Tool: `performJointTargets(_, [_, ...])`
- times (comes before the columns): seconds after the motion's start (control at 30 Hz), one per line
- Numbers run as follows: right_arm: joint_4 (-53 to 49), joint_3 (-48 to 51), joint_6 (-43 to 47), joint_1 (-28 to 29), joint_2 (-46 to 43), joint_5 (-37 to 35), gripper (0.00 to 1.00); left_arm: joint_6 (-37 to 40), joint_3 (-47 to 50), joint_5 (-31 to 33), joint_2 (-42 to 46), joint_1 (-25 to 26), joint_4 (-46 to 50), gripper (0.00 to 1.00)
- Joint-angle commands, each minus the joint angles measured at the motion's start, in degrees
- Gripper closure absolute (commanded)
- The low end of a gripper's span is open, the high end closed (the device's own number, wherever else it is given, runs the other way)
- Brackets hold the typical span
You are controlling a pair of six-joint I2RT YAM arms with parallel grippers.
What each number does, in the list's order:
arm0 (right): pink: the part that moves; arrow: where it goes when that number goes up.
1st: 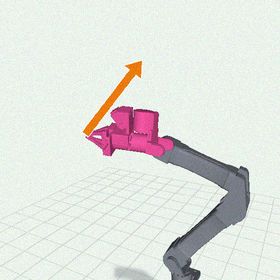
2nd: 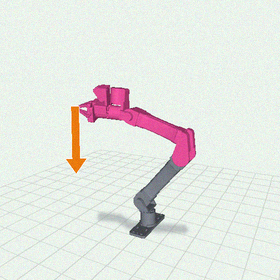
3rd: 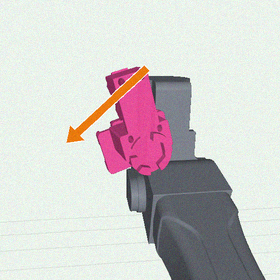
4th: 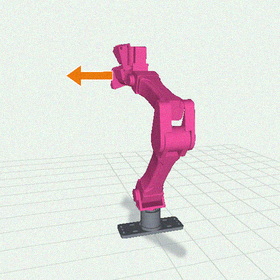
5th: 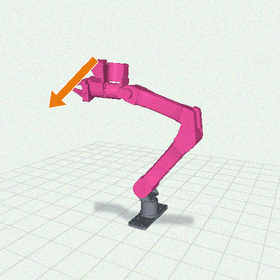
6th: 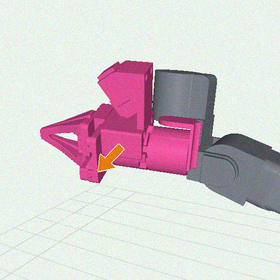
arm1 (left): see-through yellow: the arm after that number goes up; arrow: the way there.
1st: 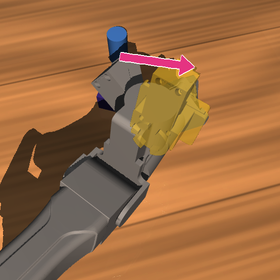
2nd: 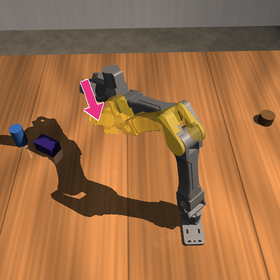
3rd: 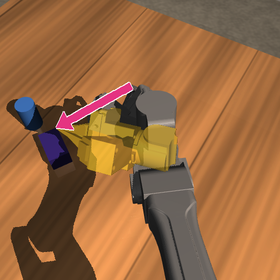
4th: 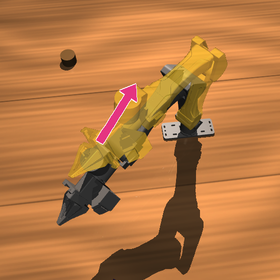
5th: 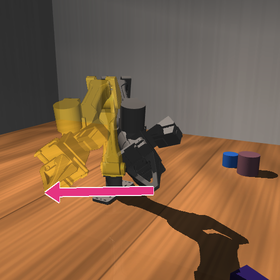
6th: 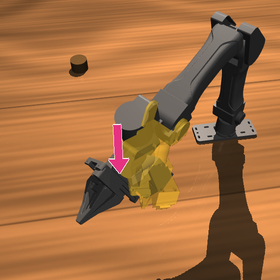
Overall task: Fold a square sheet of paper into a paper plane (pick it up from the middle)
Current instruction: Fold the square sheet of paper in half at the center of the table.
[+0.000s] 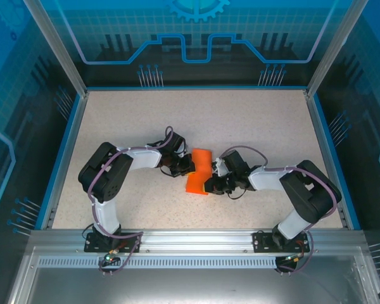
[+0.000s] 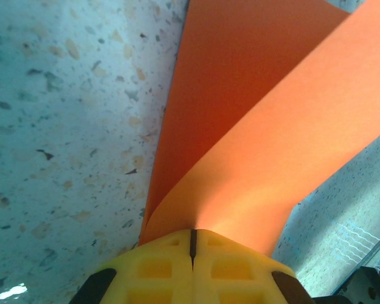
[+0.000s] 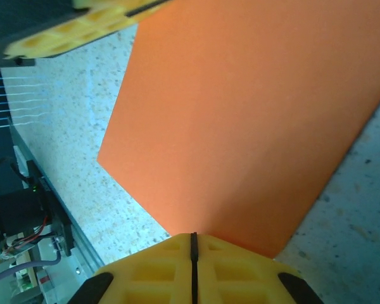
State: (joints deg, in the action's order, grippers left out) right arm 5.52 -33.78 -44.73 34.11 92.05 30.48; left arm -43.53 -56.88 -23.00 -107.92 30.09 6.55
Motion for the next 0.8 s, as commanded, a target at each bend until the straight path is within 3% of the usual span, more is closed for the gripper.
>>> performJointTargets(0.0, [-1.8,1.1,0.2,0.5,2.3,-2.2,0.92,0.9,1.3,4.6,-3.7,0.8,5.6,1.00])
performJointTargets(0.2, [-1.9,2.2,0.3,0.6,3.5,-2.6,0.93,1.0,1.4,4.7,-3.7,0.9,5.6,1.00])
performJointTargets(0.47, [-1.4,2.7,-0.4,0.6,-2.3,-1.2,0.92,1.1,1.4,4.7,-3.7,0.8,5.7,1.00])
performJointTargets(0.77, [-5.2,1.9,1.0,0.9,2.2,-3.7,0.93,1.3,1.1,4.5,-3.8,0.9,5.9,1.00])
